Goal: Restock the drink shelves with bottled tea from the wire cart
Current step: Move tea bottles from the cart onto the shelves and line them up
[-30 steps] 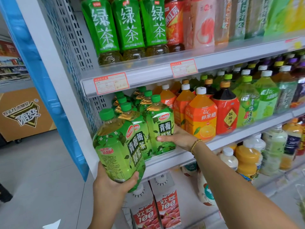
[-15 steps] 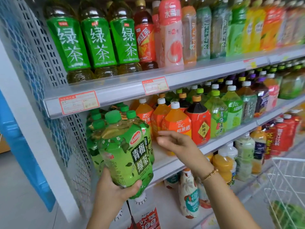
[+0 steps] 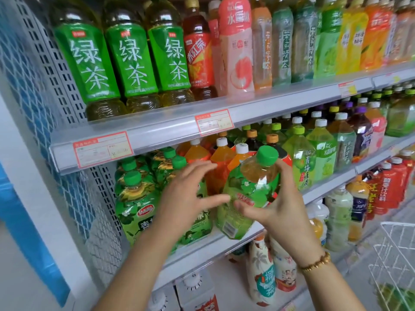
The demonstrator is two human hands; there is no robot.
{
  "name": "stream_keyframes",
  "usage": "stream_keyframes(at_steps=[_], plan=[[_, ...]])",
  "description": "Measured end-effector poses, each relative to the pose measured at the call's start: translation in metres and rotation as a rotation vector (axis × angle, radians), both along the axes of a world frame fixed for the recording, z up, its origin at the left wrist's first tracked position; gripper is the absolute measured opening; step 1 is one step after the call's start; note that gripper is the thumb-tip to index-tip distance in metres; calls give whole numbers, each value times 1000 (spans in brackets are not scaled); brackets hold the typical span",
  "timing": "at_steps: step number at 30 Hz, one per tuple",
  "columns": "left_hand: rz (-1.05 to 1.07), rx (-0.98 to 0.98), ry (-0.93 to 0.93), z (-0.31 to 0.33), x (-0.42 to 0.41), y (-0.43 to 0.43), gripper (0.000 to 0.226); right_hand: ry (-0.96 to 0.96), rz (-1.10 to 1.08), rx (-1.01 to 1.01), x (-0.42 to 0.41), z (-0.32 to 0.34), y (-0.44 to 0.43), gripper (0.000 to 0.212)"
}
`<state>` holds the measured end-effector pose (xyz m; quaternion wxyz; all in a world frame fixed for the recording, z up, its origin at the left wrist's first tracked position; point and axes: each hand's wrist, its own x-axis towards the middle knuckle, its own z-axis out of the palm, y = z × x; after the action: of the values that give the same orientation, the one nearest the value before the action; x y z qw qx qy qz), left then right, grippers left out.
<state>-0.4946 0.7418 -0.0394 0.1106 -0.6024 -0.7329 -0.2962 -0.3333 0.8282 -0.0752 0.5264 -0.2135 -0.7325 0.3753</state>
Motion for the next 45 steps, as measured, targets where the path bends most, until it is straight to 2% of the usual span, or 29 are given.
stream_keyframes(at_steps=[3,5,12,18,27,32,35,38,41,45], plan=[[104,-185,388,15,-29,13,77,12,-19,-29,-5,-5,3,87],[169,-302,490,14,-40,16,80,14,-34,-22,-9,-9,3,84],[173,-322,538,14,-47,13,81,48,-53,-54,-20,-7,13,84],[151,-284,514,11,-48,13,80,-16,-29,-24,-30,-1,17,89],[117,58,430,-20,-45,-18,65,-145,-90,38,-46,-5,15,98],[218,-153,552,-19,-38,-15,92,-110,-120,93,-54,3,14,94],[198,-219,619,-16,-37,-9,89,-118,-112,121,-65,11,16,93],[169,-236,604,-11,-45,-14,100,-97,-30,98,-67,14,22,90],[171,-246,591,-10,-51,-20,101,7,52,62,-61,9,25,84],[174,-246,554,-10,-49,-20,101,102,51,77,-56,3,18,90]])
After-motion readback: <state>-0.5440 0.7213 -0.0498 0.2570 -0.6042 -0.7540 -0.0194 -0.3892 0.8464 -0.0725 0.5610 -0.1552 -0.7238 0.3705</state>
